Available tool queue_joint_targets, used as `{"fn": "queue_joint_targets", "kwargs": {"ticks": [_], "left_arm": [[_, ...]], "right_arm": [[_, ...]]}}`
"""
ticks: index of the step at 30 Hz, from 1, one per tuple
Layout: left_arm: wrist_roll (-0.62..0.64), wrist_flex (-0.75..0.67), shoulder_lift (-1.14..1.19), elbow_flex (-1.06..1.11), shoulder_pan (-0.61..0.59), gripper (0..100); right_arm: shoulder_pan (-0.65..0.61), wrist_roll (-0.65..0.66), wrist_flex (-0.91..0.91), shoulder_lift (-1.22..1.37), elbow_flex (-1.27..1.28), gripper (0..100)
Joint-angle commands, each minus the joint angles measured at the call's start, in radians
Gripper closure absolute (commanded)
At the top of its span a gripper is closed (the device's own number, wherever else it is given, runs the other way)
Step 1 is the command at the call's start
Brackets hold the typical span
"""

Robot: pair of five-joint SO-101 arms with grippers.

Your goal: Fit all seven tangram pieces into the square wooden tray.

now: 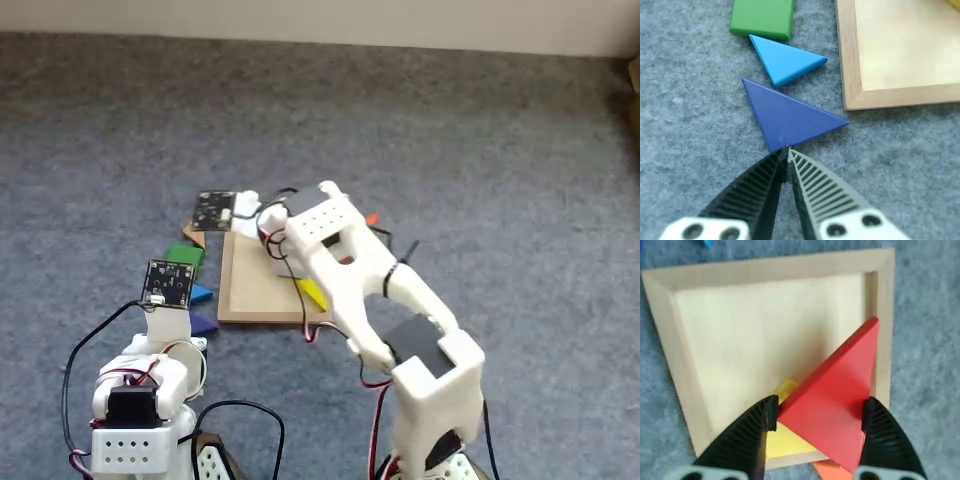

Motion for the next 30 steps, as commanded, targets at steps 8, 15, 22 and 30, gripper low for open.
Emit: {"fn": "queue_joint_targets", "kwargs": {"ticks": [8, 15, 22, 30], "left_arm": [[0.006, 0.003, -0.025, 0.019, -0.015, 99], [0.006, 0.003, -0.025, 0.019, -0.015, 99], [0.006, 0.003, -0.025, 0.019, -0.015, 99], [0.006, 0.003, -0.025, 0.019, -0.015, 99]], "right_arm": [[-0.051, 0.021, 0.010, 0.005, -0.093, 58.0], [-0.035, 0.020, 0.148, -0.145, -0.094, 74.2], [0.045, -0.207, 0.120, -0.289, -0.091, 93.4], [0.166, -0.591, -0.226, -0.174, -0.041, 99.2]]}}
